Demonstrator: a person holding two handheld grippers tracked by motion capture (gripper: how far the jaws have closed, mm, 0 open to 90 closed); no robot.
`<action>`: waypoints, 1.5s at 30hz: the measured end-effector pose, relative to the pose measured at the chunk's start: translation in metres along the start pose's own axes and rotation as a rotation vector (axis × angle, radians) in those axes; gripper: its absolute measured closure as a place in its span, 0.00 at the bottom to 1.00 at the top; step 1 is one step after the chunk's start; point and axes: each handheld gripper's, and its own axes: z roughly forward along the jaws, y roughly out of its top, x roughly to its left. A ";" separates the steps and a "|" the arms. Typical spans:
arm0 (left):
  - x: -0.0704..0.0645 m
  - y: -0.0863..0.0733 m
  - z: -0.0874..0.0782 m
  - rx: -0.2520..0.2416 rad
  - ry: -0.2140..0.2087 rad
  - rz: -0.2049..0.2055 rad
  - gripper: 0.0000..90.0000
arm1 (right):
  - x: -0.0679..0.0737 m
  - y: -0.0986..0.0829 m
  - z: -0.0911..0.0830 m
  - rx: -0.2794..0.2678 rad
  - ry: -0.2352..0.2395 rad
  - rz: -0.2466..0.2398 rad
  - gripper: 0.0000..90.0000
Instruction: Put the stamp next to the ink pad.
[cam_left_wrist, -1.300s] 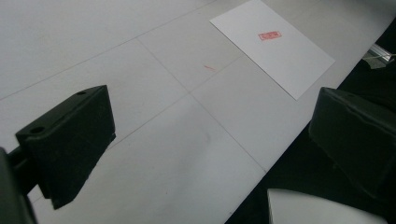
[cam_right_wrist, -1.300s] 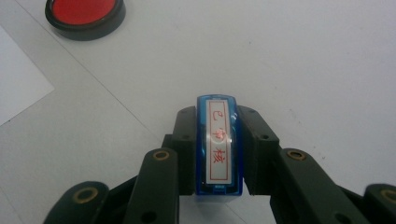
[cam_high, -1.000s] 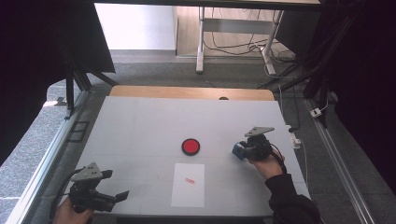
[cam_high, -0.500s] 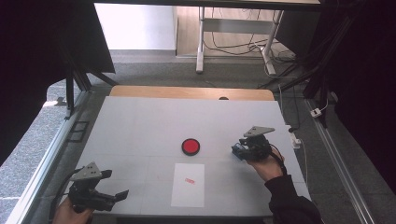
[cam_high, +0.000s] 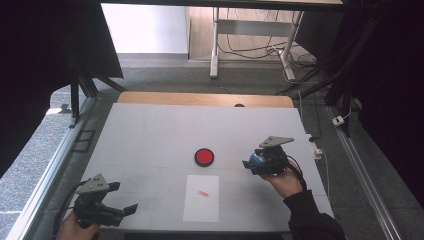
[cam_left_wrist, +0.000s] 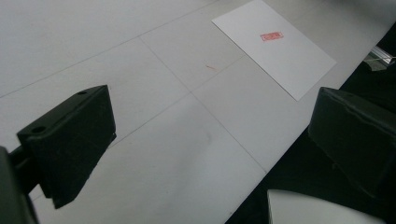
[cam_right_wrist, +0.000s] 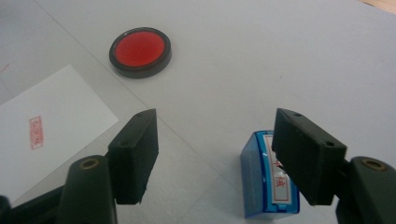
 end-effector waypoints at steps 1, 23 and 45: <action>0.000 0.000 0.000 0.000 0.000 0.000 0.01 | 0.001 0.000 0.000 -0.004 0.004 0.002 0.33; 0.000 0.001 0.001 0.003 0.000 0.001 0.01 | 0.022 -0.005 -0.024 -0.066 0.053 0.044 0.11; 0.000 0.000 0.001 0.002 -0.004 0.010 0.01 | 0.037 -0.032 -0.062 -0.094 0.001 0.065 0.02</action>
